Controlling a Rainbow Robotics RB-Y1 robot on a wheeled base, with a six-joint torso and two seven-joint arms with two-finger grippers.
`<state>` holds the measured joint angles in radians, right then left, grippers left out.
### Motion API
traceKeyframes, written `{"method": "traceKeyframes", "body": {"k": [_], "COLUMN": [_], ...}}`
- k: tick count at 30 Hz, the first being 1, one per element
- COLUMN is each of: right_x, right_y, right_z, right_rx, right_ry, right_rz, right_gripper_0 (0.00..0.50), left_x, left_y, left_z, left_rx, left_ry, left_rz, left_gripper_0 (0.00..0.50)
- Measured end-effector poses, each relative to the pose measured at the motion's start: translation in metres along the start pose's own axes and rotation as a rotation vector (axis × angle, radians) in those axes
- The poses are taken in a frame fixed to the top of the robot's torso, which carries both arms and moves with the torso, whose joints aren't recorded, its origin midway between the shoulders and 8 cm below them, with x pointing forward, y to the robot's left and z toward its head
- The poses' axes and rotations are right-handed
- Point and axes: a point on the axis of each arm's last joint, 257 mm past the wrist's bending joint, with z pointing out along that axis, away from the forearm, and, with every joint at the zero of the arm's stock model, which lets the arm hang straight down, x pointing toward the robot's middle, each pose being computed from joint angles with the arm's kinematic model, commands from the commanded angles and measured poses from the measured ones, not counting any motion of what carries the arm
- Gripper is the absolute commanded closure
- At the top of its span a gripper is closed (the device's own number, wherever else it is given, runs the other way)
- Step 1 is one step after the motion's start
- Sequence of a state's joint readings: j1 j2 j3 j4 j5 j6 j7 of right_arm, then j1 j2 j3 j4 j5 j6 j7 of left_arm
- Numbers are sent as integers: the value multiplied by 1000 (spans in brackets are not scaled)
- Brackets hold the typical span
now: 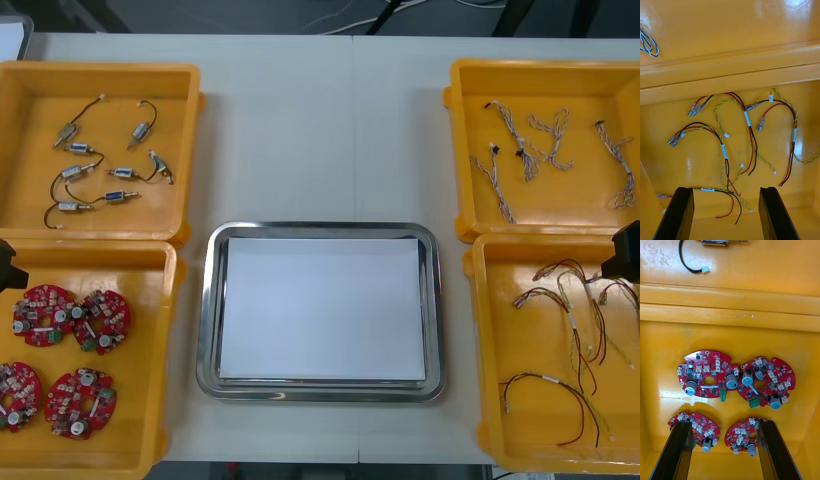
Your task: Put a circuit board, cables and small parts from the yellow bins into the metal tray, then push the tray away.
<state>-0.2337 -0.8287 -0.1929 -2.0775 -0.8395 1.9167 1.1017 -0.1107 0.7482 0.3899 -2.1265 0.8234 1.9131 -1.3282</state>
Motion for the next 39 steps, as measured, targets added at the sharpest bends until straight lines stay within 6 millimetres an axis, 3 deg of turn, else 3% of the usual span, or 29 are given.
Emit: {"method": "traceKeyframes", "body": {"k": [39], "right_x": [0], "right_y": [0], "right_z": [0], "right_rx": [0], "right_ry": [0], "right_rz": [0], "right_gripper_0": [0], "left_x": [0], "left_y": [0], "left_z": [0], "left_rx": [0], "left_ry": [0], "left_rz": [0], "left_gripper_0": [0]}}
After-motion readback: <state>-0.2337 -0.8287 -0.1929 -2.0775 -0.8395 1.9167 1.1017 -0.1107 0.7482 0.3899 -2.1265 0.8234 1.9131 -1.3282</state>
